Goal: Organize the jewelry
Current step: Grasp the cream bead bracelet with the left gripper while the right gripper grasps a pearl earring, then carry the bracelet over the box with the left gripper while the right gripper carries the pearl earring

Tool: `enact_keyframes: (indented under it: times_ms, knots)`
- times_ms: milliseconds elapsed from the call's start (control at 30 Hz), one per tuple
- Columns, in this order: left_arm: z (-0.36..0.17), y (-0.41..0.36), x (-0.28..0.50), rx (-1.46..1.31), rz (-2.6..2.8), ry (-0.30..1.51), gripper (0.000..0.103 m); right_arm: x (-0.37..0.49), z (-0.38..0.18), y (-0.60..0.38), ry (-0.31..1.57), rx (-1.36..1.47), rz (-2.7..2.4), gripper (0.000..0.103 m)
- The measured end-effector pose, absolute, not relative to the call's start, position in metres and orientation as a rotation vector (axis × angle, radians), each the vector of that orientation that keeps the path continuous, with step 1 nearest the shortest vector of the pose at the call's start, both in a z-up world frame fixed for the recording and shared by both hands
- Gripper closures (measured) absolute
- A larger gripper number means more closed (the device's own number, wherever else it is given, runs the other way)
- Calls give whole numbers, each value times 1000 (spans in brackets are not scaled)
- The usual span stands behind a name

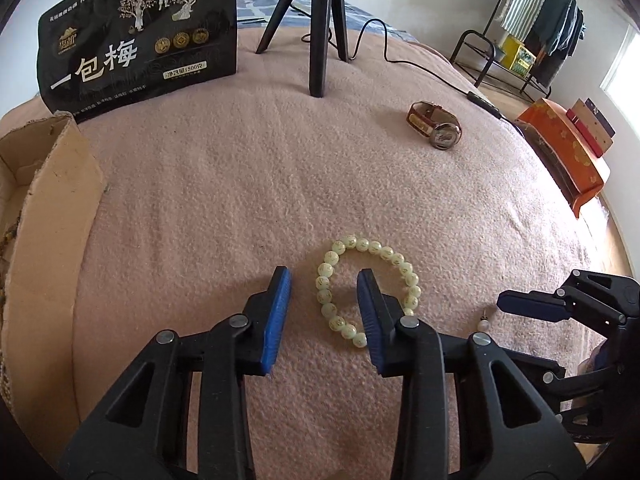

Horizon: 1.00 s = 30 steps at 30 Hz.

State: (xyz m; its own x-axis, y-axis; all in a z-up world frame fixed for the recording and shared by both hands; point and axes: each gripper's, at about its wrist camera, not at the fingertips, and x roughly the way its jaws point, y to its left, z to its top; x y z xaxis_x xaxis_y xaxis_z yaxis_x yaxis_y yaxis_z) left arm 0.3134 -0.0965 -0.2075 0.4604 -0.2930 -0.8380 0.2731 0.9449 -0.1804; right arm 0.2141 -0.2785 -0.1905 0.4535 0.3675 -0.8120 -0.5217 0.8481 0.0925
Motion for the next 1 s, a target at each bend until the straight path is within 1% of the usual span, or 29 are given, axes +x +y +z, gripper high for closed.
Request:
enact_keyframes:
  times_ms: [100, 167, 333, 433, 500, 600, 667, 1000]
  knots:
    - [-209, -98, 314, -4, -346, 1030, 69, 216, -193, -278, 958, -188, 555, 65]
    - [-210, -99, 315, 9, -342, 1027, 71, 218, -194, -276, 960, -199, 554, 67]
    - [-212, -96, 318, 2, -326, 1027, 82, 219, -195, -273, 955, -216, 559, 67]
    - [-213, -95, 319, -3, -319, 1026, 86, 220, -196, -271, 957, -233, 560, 69]
    - [-214, -95, 319, 0, -315, 1025, 89, 220, -196, -270, 957, -237, 562, 70]
    - [-213, -97, 319, 3, -314, 1024, 95, 221, -196, -269, 960, -240, 564, 78]
    - [-213, -96, 319, 0, -312, 1023, 96, 220, -196, -267, 957, -249, 568, 86]
    - [-203, -93, 312, -16, -305, 997, 97, 214, -193, -269, 940, -227, 557, 87]
